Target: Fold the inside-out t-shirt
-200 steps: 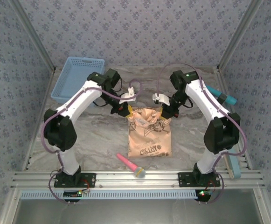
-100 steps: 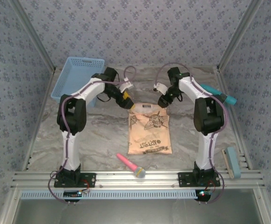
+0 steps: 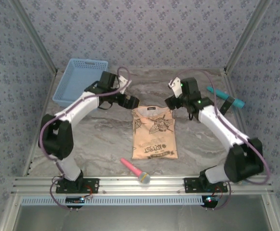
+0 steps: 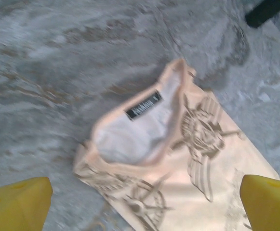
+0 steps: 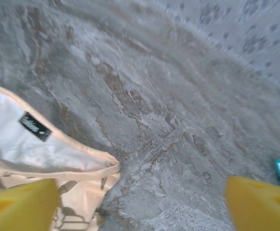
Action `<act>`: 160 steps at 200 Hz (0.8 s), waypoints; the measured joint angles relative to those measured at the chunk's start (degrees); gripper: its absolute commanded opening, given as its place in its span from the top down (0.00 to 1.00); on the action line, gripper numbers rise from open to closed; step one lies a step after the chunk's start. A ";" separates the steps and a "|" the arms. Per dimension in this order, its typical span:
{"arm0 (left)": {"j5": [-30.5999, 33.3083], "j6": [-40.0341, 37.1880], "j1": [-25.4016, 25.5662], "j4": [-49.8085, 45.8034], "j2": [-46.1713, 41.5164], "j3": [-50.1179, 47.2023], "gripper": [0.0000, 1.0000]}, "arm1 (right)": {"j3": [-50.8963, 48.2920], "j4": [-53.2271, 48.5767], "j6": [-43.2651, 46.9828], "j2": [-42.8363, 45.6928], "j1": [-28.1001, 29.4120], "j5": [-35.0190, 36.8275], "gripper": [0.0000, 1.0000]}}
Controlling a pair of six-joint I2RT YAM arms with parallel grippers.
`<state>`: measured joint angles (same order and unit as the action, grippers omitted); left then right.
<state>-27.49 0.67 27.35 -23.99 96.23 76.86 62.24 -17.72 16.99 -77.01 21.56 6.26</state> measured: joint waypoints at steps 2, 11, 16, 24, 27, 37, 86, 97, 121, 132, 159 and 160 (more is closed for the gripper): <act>0.48 0.15 0.39 -0.02 -0.61 -0.37 0.00 | -0.24 -0.07 -0.63 0.90 0.35 0.26 0.00; 3.56 1.42 3.04 0.04 -3.80 -2.45 0.00 | -0.72 -0.39 -4.35 3.87 0.94 0.96 0.00; 4.96 2.49 4.26 0.11 -5.51 -3.34 0.00 | -0.70 -0.63 -6.29 5.14 0.79 1.16 0.00; 7.10 4.96 5.62 0.24 -8.07 -4.66 0.00 | -0.70 -1.18 -11.32 7.26 -0.39 0.76 0.00; 7.85 5.75 5.90 0.22 -8.85 -5.01 0.00 | -0.70 -1.46 -12.63 7.82 -0.85 0.57 0.00; 10.67 9.86 6.21 -0.17 -10.91 -5.70 0.00 | -0.70 -2.40 -16.61 9.40 -3.19 -2.14 0.05; 13.29 22.58 4.52 -2.49 -0.85 -3.32 0.01 | 0.42 -9.99 -23.80 0.90 -7.21 -13.79 0.22; 13.11 23.63 4.57 -3.34 3.08 -2.75 0.03 | 1.16 -11.54 -23.28 -3.56 -7.76 -16.33 0.29; 12.50 24.09 4.52 -4.92 9.68 -0.61 0.18 | 4.70 -15.02 -22.56 -13.33 -9.92 -21.20 0.34; 11.93 24.13 4.26 -4.87 11.91 0.87 0.24 | 6.67 -15.19 -21.90 -17.09 -10.67 -23.02 0.37; 10.29 23.15 3.32 -4.81 16.26 5.31 0.24 | 11.54 -15.56 -20.17 -24.63 -11.78 -26.10 0.44; 10.25 23.15 3.28 -4.79 16.37 5.42 0.24 | 11.67 -15.56 -20.20 -24.81 -11.80 -26.16 0.44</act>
<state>-17.23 23.81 30.63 -28.77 112.60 82.28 73.91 -33.28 -3.20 -101.82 9.76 -19.90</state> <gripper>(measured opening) 0.759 0.569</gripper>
